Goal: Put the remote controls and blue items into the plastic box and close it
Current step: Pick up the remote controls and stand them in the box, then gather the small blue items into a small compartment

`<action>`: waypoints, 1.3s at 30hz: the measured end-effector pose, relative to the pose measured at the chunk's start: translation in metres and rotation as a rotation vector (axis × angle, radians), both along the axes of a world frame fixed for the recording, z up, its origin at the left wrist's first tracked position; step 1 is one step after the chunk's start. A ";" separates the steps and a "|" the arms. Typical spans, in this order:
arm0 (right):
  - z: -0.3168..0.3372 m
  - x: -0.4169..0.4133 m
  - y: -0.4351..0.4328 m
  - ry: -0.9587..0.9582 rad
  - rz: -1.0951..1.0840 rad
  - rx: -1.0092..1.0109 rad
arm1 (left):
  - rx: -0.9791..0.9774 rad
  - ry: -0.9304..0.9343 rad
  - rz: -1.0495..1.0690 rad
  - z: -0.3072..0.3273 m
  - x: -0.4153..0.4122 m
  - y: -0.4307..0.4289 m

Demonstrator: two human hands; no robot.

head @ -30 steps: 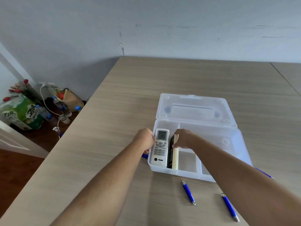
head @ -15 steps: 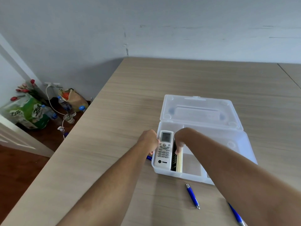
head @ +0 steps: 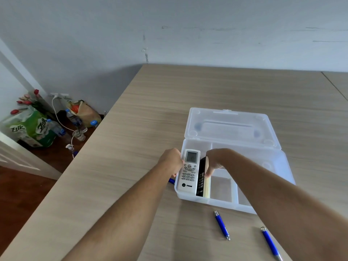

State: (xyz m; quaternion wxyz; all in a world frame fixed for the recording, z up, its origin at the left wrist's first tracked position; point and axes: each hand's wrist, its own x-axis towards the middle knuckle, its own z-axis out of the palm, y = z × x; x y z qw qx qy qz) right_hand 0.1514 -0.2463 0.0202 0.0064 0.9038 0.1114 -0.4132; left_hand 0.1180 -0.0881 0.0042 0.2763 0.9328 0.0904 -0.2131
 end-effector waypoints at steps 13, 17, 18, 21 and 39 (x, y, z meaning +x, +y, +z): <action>0.017 -0.061 -0.050 -0.690 -0.468 0.480 | 0.193 -0.331 0.104 -0.002 -0.019 0.041; 0.013 -0.130 -0.047 -0.733 -0.511 0.602 | 0.336 -0.194 -0.156 -0.036 -0.041 0.054; 0.009 -0.147 -0.045 -0.740 -0.498 0.615 | 0.384 -0.165 -0.234 -0.044 -0.046 0.055; -0.019 -0.186 -0.040 -0.660 -0.422 0.570 | 0.462 -0.186 -0.319 -0.062 -0.056 0.055; -0.050 -0.202 -0.015 -0.469 -0.323 0.538 | 0.226 -0.242 0.085 -0.031 -0.112 0.097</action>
